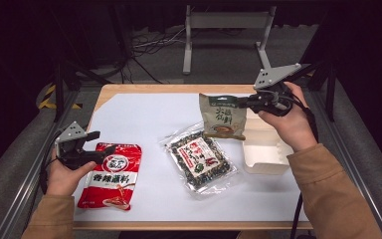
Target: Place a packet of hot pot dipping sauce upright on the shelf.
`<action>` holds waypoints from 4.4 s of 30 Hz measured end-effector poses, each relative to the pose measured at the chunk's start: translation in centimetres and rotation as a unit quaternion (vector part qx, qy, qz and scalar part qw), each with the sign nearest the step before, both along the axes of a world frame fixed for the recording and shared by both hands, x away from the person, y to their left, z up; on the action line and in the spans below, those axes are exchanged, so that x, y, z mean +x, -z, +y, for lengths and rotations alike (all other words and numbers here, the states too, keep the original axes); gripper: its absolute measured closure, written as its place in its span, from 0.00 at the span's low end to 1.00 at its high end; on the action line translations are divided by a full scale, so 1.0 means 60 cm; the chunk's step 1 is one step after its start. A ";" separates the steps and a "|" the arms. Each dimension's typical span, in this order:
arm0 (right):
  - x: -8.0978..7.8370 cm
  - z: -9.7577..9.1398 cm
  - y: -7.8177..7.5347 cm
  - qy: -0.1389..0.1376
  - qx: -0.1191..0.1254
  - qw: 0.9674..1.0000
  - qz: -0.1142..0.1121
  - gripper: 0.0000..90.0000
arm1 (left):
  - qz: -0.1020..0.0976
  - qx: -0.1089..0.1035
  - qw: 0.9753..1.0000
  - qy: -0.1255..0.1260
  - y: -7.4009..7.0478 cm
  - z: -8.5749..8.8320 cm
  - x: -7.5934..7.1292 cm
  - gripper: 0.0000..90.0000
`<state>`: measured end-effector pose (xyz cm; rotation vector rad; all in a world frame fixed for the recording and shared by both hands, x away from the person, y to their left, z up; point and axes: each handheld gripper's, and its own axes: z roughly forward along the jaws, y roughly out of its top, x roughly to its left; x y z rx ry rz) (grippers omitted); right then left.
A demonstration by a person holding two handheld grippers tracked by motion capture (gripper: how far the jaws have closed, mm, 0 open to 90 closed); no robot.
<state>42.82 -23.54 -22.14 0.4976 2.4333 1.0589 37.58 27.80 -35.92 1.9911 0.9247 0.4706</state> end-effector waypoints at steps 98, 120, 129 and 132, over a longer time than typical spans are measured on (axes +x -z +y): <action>0.125 -0.205 0.112 0.137 -0.034 0.990 0.000 1.00 | 0.012 -0.006 1.000 -0.012 0.010 0.010 -0.005 0.24; 0.099 -0.192 0.088 0.147 0.017 0.989 -0.029 0.66 | 0.013 -0.006 1.000 -0.001 0.009 0.000 0.004 0.23; 0.068 -0.163 0.062 0.128 0.038 0.990 -0.047 0.59 | 0.012 -0.005 1.000 0.004 0.008 -0.004 0.011 0.23; 0.055 -0.153 0.054 0.122 0.059 0.990 -0.043 0.53 | 0.012 -0.004 1.000 0.004 0.006 -0.003 0.013 0.23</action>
